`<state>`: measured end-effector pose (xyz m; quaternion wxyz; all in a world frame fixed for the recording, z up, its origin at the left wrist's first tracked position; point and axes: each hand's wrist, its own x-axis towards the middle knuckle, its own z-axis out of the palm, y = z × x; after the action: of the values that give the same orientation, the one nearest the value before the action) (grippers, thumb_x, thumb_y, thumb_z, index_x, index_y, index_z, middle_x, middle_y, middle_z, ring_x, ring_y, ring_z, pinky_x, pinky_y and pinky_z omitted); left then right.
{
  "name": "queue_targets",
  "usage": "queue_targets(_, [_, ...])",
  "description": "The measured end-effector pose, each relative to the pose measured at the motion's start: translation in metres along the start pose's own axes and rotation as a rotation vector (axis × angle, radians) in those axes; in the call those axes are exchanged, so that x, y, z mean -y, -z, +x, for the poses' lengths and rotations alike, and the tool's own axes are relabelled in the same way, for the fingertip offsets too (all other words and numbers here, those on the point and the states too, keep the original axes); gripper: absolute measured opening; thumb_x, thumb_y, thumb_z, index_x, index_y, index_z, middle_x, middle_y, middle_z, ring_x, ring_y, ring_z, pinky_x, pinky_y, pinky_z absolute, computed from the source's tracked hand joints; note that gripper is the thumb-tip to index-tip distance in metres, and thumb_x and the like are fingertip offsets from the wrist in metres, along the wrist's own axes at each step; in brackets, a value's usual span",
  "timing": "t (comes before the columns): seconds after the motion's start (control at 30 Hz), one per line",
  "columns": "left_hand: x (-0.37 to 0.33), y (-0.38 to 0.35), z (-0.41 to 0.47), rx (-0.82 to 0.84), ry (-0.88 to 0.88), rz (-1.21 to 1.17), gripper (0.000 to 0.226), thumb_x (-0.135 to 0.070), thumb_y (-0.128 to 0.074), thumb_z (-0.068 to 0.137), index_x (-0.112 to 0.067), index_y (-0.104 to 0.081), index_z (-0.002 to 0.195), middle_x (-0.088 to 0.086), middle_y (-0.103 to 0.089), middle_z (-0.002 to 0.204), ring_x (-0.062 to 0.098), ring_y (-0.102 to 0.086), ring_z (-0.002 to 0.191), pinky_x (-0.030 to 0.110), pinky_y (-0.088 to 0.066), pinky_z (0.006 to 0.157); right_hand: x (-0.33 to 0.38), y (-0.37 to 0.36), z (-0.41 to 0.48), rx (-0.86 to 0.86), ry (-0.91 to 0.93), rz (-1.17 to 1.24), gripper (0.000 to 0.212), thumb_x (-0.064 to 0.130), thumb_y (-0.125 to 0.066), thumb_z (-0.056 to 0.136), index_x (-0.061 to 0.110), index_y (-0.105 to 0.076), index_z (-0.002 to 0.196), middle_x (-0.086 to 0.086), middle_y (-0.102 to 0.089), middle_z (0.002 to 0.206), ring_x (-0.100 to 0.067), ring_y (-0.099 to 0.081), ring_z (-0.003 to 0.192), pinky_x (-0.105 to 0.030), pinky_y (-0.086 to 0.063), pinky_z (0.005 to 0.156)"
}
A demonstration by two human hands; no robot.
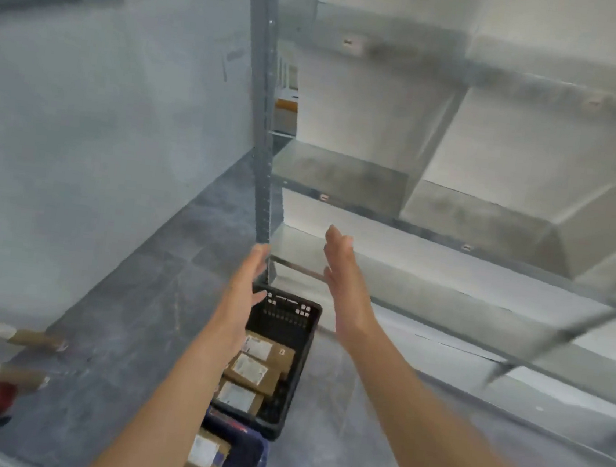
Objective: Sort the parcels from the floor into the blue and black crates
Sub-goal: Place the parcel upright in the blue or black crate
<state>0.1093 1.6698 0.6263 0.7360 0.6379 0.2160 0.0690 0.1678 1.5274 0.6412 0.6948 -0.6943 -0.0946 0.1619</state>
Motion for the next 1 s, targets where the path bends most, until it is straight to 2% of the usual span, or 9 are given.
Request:
queue_targets(0.1, [-0.007,-0.059,-0.007,0.132,-0.025,0.031,0.055,-0.056,-0.034,0.106,-0.029,-0.044,0.153,-0.013,-0.047,0.154,0.007,-0.042,0.142,0.044,-0.035,0.117,0.014,0.054,-0.025,-0.118,0.051,0.011,0.09,0.085,-0.027,0.09,0.037,-0.027,0.165,0.016,-0.026,0.171,-0.004,-0.025,0.156,-0.038,-0.018,0.13])
queue_targets(0.27, [-0.009,-0.166,-0.031,0.336,-0.023,0.097,0.058,-0.057,-0.034,0.105,-0.027,-0.043,0.154,-0.013,-0.048,0.154,0.005,-0.046,0.137,0.042,-0.038,0.115,0.023,0.153,-0.072,-0.331,0.063,0.101,0.088,0.078,-0.03,0.09,0.034,-0.028,0.165,0.016,-0.028,0.17,-0.002,-0.026,0.155,-0.041,-0.019,0.131])
queue_targets(0.47, [0.011,-0.3,-0.079,0.569,0.016,0.156,0.059,-0.058,-0.036,0.104,-0.026,-0.044,0.153,-0.012,-0.05,0.151,0.006,-0.048,0.135,0.045,-0.039,0.115,0.016,0.276,-0.145,-0.564,0.051,0.153,0.091,0.088,-0.036,0.088,0.039,-0.03,0.164,0.021,-0.03,0.169,0.0,-0.026,0.155,-0.041,-0.018,0.131])
queue_targets(0.6, [0.03,-0.395,-0.127,0.718,0.056,0.193,0.053,-0.058,-0.039,0.104,-0.027,-0.051,0.146,-0.014,-0.055,0.146,0.004,-0.051,0.133,0.044,-0.041,0.114,0.005,0.357,-0.208,-0.719,0.054,0.162,0.088,0.089,-0.035,0.088,0.043,-0.032,0.162,0.026,-0.031,0.166,0.005,-0.027,0.153,-0.043,-0.019,0.131])
queue_targets(0.77, [0.058,-0.506,-0.197,0.913,0.091,0.222,0.04,-0.059,-0.039,0.103,-0.035,-0.057,0.129,-0.015,-0.057,0.141,0.005,-0.052,0.133,0.045,-0.042,0.113,-0.011,0.447,-0.29,-0.902,0.047,0.219,0.072,0.08,-0.037,0.098,0.044,-0.037,0.16,0.026,-0.035,0.164,0.005,-0.03,0.151,-0.043,-0.02,0.131])
queue_targets(0.87, [0.078,-0.558,-0.236,1.022,0.106,0.251,0.05,-0.062,-0.04,0.102,-0.031,-0.056,0.139,-0.016,-0.057,0.143,0.003,-0.052,0.132,0.043,-0.044,0.111,-0.02,0.489,-0.335,-0.994,0.041,0.213,0.082,0.086,-0.037,0.093,0.044,-0.033,0.162,0.024,-0.03,0.168,0.003,-0.026,0.154,-0.046,-0.019,0.131])
queue_targets(1.0, [0.103,-0.607,-0.273,1.136,0.144,0.313,0.054,-0.066,-0.039,0.1,-0.033,-0.056,0.14,-0.018,-0.057,0.141,0.001,-0.053,0.131,0.042,-0.045,0.109,-0.031,0.528,-0.38,-1.078,0.065,0.249,0.089,0.09,-0.037,0.089,0.042,-0.03,0.164,0.023,-0.028,0.168,0.002,-0.024,0.155,-0.046,-0.016,0.131])
